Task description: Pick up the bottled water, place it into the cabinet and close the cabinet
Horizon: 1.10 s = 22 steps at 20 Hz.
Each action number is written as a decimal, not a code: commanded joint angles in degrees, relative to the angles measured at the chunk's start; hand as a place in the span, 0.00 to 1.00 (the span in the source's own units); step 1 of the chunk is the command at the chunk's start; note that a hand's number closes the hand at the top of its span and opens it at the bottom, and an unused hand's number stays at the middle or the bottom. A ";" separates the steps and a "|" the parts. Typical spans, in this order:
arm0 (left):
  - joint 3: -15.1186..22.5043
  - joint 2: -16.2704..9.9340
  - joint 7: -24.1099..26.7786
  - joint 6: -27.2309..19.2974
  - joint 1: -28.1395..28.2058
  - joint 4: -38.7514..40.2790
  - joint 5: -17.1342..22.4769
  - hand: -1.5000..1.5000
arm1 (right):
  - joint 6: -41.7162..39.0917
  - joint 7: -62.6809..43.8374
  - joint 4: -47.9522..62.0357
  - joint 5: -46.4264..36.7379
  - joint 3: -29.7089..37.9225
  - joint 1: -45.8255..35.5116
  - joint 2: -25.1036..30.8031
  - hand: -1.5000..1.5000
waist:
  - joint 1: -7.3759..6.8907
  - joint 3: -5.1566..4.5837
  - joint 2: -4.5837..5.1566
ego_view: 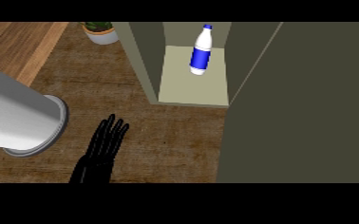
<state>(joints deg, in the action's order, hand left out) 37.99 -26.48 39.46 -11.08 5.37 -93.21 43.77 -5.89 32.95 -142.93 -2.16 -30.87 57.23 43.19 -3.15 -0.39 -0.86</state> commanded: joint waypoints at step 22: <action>-13.38 -23.89 11.81 23.69 17.92 -4.65 6.27 0.00 | -3.34 -29.03 -3.56 -2.09 -15.39 -35.42 -0.81 1.00 | -5.66 -0.50 2.08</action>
<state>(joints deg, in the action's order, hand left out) 26.09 -48.55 50.37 9.96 22.60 -99.21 49.49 -5.36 11.92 -143.02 -2.06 -41.10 28.02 42.58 -7.95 -0.75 1.04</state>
